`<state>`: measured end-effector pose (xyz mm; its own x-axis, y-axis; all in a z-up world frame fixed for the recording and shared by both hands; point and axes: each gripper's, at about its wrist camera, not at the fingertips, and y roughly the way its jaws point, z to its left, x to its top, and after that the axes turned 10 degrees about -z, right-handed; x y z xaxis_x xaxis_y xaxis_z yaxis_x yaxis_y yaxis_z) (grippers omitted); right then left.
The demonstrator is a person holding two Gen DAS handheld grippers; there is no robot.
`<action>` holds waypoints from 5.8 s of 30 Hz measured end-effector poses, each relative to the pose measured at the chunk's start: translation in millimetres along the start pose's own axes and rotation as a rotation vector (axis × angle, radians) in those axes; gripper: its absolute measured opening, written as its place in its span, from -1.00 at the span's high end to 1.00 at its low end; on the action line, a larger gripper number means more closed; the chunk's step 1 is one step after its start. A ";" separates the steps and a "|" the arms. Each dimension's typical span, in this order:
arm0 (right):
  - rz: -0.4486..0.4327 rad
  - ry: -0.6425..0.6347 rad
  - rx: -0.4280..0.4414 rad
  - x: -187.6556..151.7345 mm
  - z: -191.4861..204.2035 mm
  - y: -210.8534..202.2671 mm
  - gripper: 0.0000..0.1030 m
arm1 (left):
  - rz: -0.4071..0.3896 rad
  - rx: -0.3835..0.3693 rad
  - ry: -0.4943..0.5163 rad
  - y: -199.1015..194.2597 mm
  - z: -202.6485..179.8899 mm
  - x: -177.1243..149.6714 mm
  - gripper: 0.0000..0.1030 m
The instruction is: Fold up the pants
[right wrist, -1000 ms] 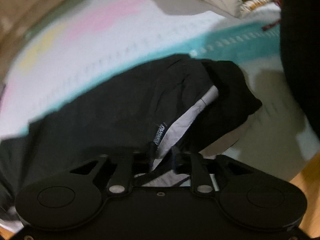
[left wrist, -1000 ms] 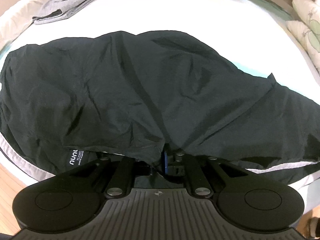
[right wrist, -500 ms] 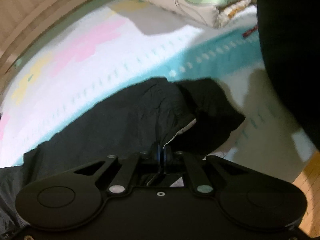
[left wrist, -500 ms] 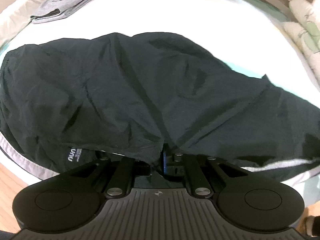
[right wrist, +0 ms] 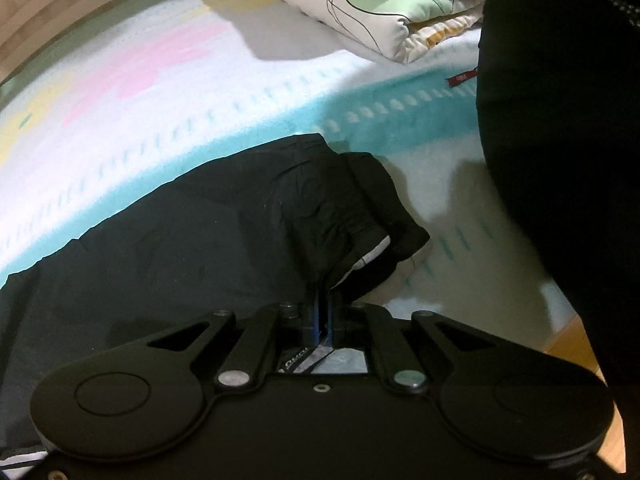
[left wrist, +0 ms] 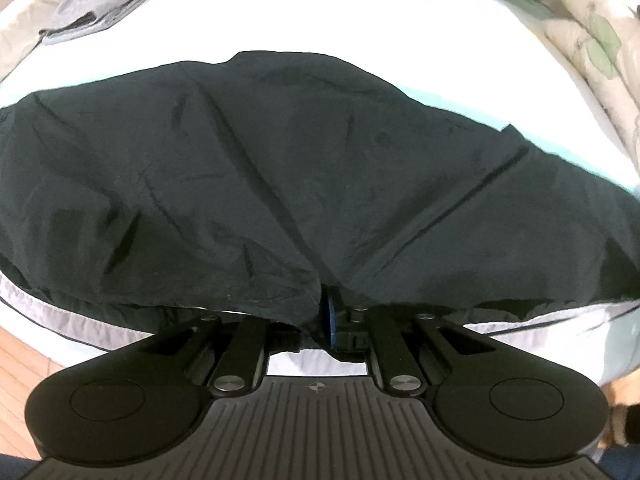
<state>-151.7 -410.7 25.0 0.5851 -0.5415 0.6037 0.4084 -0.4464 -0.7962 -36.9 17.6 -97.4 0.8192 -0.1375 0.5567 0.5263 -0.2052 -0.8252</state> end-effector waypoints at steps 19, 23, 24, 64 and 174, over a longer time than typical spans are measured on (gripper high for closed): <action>-0.054 -0.042 -0.103 2.9 2.6 -9.2 0.19 | 0.050 -0.028 0.031 -35.0 8.9 -23.3 0.20; -0.134 -0.045 -0.081 7.3 9.0 -30.6 0.18 | 0.073 -0.034 0.057 -45.9 13.5 -27.5 0.20; -0.161 -0.050 -0.061 8.2 12.7 -36.9 0.17 | 0.055 -0.027 0.058 -51.6 17.2 -24.8 0.20; -0.305 -1.184 1.143 -238.6 413.5 -146.3 -0.03 | -0.026 0.299 -0.154 -54.5 228.7 69.5 0.20; -0.039 -0.649 0.957 -77.4 471.9 27.8 0.92 | 0.106 0.300 -0.169 22.3 167.5 79.7 -0.12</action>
<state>145.0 -44.9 -62.7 0.6971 0.0520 0.7151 0.6352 0.4179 -0.6496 78.3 164.3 -87.5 0.8858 0.0246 0.4634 0.4591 0.0986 -0.8829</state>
